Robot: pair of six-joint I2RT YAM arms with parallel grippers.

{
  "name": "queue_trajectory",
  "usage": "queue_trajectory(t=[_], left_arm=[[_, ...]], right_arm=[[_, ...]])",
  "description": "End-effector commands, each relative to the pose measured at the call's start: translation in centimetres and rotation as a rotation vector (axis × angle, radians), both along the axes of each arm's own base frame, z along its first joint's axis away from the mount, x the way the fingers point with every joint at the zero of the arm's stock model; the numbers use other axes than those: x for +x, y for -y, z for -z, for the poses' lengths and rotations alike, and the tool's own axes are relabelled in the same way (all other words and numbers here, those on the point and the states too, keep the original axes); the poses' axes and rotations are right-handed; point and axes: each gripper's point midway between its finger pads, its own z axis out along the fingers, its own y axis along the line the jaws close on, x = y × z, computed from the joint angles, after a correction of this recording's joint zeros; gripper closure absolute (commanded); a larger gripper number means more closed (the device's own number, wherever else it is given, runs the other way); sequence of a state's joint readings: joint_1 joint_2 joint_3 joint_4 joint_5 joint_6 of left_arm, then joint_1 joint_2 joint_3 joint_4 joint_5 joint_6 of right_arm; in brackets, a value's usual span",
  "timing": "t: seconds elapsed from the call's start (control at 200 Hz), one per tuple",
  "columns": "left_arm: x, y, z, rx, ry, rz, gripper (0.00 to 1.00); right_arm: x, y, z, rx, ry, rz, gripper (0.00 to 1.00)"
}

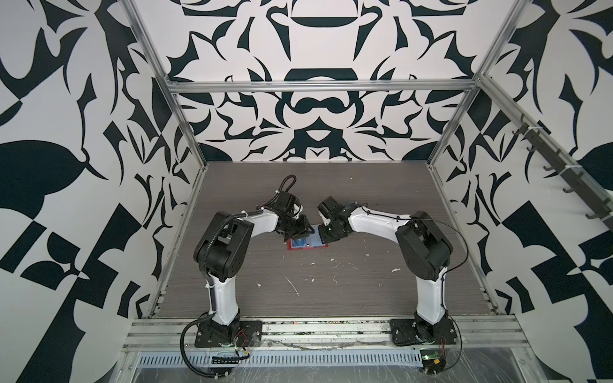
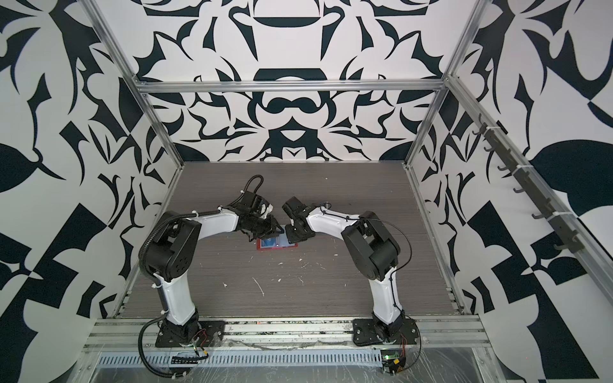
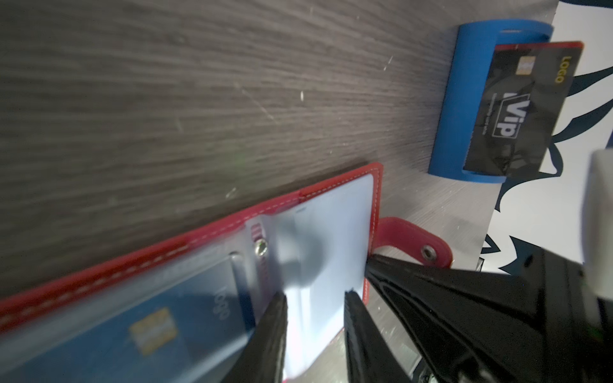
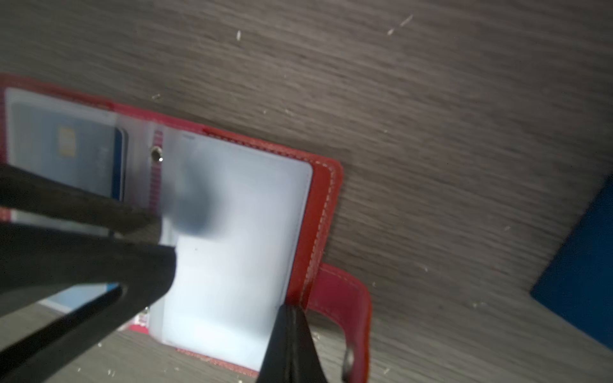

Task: Insert credit cards into a card holder
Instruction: Turn over the card slot at the card holder.

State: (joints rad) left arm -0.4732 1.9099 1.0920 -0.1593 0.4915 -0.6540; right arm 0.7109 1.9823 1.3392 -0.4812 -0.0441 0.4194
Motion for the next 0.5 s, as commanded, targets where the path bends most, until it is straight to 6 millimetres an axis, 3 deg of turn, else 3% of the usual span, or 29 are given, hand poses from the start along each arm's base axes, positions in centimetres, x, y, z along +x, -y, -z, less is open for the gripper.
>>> queue_trajectory(t=[0.0, 0.285, 0.495], left_arm=[[0.15, 0.69, 0.27, -0.014, -0.012, 0.011, 0.68], [0.07, 0.92, 0.24, -0.025, -0.016, 0.020, 0.79], [-0.07, 0.96, 0.54, -0.025, -0.026, 0.022, 0.77]], right_arm=[[-0.47, 0.15, 0.42, -0.011, -0.020, 0.005, 1.00], [-0.52, 0.02, 0.71, -0.010, -0.030, 0.004, 1.00], [-0.47, -0.07, 0.77, -0.007, -0.032, 0.003, 1.00]])
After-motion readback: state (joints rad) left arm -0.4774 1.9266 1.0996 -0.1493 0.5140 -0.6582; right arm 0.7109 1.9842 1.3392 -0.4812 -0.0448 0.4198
